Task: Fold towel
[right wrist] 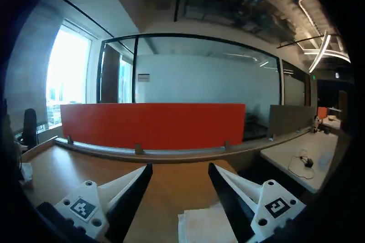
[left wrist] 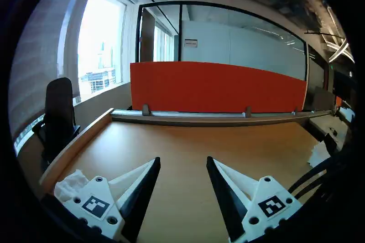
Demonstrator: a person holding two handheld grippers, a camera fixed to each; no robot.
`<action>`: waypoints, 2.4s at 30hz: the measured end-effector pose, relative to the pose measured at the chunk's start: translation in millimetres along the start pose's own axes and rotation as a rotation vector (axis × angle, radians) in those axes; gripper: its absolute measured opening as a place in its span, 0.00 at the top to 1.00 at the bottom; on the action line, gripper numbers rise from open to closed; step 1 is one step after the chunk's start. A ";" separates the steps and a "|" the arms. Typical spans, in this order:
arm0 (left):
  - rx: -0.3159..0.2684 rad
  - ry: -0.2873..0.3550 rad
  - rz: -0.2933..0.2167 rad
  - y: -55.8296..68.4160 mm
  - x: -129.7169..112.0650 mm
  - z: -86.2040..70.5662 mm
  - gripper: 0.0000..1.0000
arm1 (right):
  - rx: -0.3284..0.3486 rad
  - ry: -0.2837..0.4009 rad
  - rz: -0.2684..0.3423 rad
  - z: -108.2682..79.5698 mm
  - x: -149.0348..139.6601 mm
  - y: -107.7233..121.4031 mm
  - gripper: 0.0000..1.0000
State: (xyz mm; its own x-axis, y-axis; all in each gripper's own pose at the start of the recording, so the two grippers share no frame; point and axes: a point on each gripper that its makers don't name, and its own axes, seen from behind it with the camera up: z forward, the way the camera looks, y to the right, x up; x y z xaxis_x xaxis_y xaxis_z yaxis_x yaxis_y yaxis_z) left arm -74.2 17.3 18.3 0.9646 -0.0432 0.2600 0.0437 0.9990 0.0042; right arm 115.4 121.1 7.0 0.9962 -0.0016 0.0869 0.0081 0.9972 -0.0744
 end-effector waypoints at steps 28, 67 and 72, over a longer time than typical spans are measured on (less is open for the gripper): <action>-0.038 0.118 0.003 3.8 45.3 -4.7 0.26 | 0.085 0.032 0.023 6.4 23.3 -117.8 0.06; -0.039 0.197 0.075 6.9 6.5 7.7 0.26 | 0.064 0.017 0.030 -4.6 39.1 -156.4 0.06; -0.038 0.213 0.100 10.2 -7.2 8.7 0.26 | 0.060 0.015 0.037 -9.2 30.1 -158.8 0.06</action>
State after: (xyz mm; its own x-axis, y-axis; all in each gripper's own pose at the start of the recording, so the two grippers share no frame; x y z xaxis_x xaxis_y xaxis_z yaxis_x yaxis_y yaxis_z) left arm -82.9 27.9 24.9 0.9975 0.0515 0.0476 -0.0492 0.9976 -0.0487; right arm 144.9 -37.9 12.2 0.9969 0.0346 0.0703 -0.0335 0.9993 -0.0172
